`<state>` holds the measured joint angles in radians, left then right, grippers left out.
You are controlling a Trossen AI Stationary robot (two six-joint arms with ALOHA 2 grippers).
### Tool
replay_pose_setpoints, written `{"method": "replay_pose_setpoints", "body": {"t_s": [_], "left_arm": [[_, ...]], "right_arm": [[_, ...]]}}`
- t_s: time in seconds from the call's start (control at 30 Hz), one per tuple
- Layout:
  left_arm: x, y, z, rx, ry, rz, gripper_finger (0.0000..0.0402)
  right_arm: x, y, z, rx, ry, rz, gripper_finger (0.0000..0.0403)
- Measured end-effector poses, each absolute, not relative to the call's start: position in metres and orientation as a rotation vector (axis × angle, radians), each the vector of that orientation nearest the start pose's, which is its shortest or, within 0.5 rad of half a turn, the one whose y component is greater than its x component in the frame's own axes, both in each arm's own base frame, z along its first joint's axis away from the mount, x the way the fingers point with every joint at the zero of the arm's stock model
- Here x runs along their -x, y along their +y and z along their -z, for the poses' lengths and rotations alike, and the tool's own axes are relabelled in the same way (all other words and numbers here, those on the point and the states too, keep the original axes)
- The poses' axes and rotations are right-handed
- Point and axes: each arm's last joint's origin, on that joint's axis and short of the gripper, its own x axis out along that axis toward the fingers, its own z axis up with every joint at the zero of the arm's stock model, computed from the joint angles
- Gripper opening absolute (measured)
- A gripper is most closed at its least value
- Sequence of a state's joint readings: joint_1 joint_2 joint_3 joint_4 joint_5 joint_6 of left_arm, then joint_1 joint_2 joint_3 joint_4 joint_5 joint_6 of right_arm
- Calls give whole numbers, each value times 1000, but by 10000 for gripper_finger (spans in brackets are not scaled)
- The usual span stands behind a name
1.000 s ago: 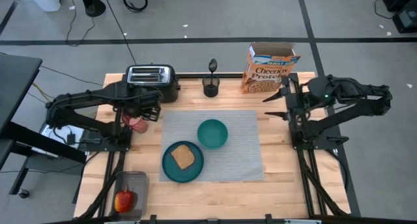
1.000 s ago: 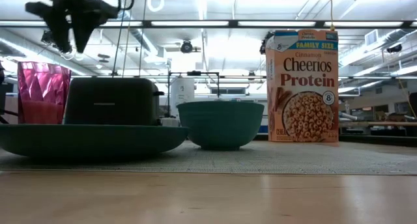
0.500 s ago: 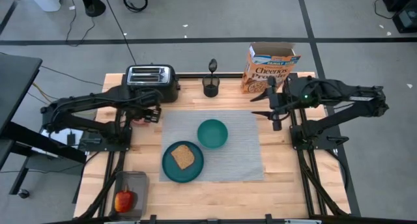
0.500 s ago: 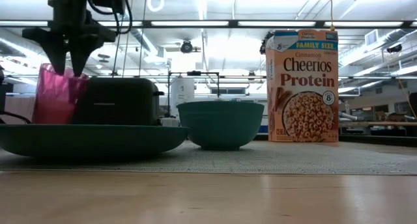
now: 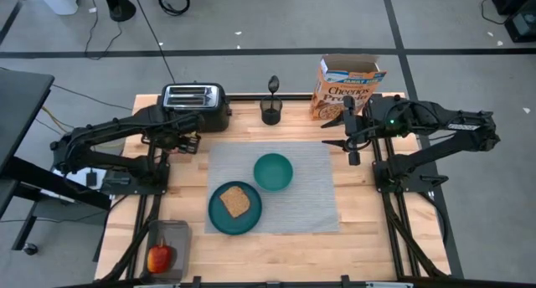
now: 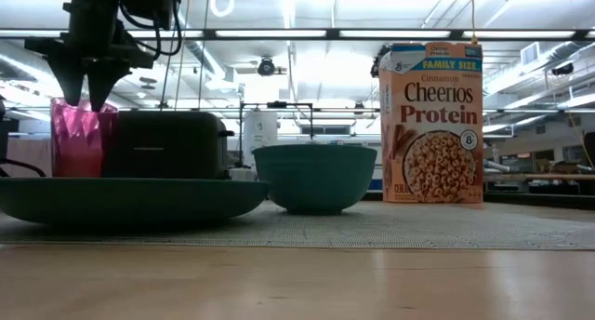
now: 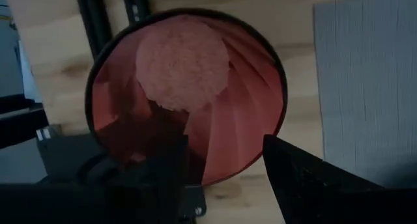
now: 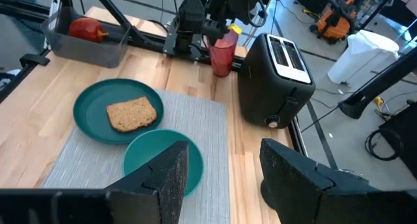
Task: Arrange a breakfast setting
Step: Put the red glass on the gray placemat to the top right of the dark green bowl
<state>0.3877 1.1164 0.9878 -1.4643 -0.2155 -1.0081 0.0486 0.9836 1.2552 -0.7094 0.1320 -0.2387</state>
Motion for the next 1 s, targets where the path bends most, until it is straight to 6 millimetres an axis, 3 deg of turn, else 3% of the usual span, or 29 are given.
{"method": "replay_pose_setpoints", "body": {"t_s": [0.27, 0.6, 0.83, 1.0], "left_arm": [[-132, 79, -276, 917, 1174, -1354, 203], [-124, 102, -310, 865, 1013, -1444, 203], [-133, 104, -311, 863, 1061, -1227, 203], [-138, 121, -302, 859, 1111, -1231, 203]], "right_arm": [[-181, 5, -406, 265, 444, 28, 197], [-181, 5, -406, 262, 445, 26, 197], [-181, 5, -406, 262, 446, 26, 197], [-181, 5, -406, 256, 446, 29, 197]]}}
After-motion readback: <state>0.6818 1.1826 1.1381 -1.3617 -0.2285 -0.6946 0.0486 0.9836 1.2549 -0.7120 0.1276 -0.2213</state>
